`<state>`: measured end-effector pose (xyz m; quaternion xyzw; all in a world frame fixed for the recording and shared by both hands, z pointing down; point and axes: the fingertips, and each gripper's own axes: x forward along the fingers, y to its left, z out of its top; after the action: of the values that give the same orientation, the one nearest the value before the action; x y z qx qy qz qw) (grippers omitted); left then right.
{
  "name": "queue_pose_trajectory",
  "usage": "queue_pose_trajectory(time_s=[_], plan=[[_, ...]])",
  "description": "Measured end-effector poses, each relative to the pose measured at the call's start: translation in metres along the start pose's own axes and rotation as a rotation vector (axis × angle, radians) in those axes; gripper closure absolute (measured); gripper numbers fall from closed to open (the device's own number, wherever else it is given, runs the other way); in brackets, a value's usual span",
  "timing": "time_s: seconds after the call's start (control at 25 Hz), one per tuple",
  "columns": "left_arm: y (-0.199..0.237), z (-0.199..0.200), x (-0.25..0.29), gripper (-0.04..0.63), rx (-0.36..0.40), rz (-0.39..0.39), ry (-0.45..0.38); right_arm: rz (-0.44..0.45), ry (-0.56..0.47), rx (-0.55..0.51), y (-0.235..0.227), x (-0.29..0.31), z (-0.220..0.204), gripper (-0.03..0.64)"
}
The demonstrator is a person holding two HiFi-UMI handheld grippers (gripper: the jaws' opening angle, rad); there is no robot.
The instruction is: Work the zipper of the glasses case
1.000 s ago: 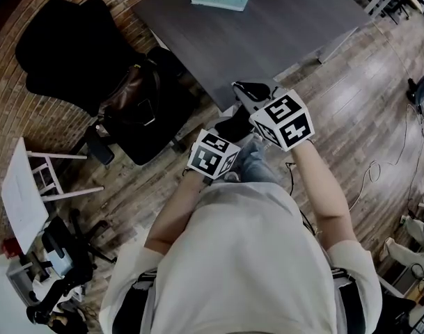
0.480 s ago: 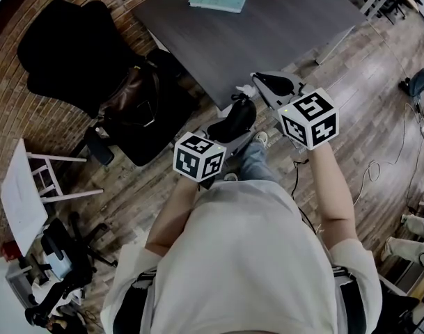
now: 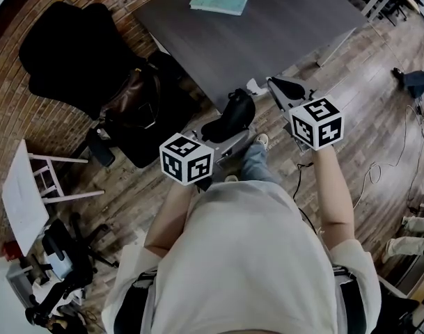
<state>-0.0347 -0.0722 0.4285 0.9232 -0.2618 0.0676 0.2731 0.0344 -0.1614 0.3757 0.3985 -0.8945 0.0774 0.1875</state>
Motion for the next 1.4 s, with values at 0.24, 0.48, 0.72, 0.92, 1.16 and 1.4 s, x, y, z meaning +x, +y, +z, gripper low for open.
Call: queue_pose_trajectory(time_s=[0.24, 0.48, 0.72, 0.92, 1.16, 1.4], plan=[[-0.003, 0.02, 0.001, 0.339, 0.025, -0.007, -0.048, 0.003, -0.004, 0.114, 0.0, -0.007, -0.025, 0.611], [0.002, 0.034, 0.005, 0.338, -0.011, -0.012, -0.093, 0.031, 0.017, 0.202, 0.018, -0.005, -0.051, 0.611], [0.009, 0.048, 0.011, 0.339, -0.012, 0.001, -0.12, 0.107, 0.049, 0.27, 0.049, 0.002, -0.073, 0.611], [0.019, 0.063, 0.016, 0.339, -0.051, 0.005, -0.17, 0.184, 0.091, 0.28, 0.081, 0.01, -0.086, 0.611], [0.032, 0.08, 0.026, 0.337, -0.088, 0.006, -0.214, 0.301, 0.127, 0.288, 0.114, 0.019, -0.091, 0.611], [0.045, 0.086, 0.041, 0.337, -0.12, 0.001, -0.217, 0.486, 0.114, 0.337, 0.146, 0.026, -0.078, 0.612]])
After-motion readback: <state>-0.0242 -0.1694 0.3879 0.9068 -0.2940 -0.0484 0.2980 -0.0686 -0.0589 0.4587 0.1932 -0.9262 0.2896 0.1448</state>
